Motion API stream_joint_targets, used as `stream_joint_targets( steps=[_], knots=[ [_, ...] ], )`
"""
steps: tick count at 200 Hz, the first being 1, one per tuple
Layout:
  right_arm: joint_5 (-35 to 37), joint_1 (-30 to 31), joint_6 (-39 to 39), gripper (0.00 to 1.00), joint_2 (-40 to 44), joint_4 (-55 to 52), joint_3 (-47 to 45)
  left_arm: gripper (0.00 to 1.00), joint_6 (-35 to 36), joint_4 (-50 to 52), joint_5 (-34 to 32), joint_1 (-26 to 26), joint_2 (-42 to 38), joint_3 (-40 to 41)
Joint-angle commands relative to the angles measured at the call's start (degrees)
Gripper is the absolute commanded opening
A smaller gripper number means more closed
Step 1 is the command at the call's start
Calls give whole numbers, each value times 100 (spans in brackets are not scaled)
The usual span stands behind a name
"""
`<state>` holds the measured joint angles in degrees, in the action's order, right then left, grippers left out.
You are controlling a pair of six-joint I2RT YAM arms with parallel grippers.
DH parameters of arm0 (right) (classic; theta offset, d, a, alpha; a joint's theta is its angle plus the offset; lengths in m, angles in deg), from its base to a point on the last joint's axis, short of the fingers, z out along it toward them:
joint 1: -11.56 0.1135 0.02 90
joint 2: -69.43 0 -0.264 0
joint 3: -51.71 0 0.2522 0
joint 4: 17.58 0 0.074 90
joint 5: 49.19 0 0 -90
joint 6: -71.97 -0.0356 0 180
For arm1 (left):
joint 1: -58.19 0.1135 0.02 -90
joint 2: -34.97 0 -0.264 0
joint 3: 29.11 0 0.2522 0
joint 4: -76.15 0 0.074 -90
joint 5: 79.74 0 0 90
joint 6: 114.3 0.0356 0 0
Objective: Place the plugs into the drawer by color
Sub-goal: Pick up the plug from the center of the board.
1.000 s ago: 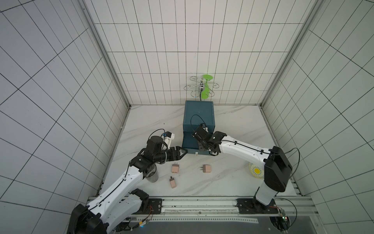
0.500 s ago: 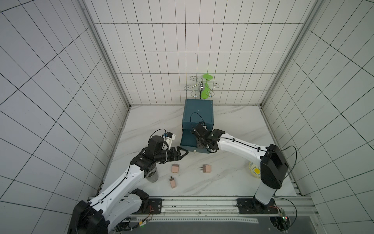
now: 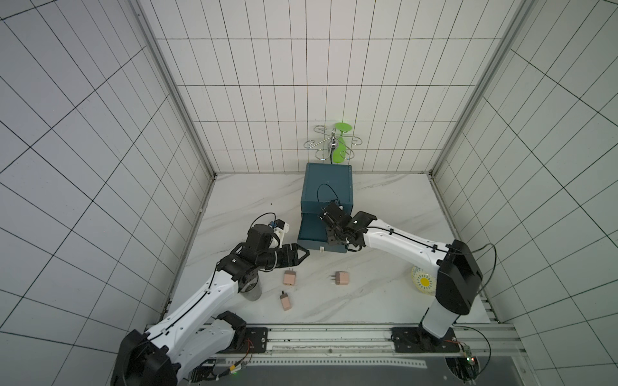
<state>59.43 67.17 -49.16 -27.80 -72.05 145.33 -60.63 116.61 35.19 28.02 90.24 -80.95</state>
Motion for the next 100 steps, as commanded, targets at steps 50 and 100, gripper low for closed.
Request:
stream_joint_targets(
  steps=[50,100],
  knots=[
    [-756,129,417,58,2532,634,-1576,68,-401,2121,-3539,-1725,-208,-489],
    [-933,77,416,61,4196,1015,-3111,69,-497,2089,-3765,-2115,1183,-607]
  ],
)
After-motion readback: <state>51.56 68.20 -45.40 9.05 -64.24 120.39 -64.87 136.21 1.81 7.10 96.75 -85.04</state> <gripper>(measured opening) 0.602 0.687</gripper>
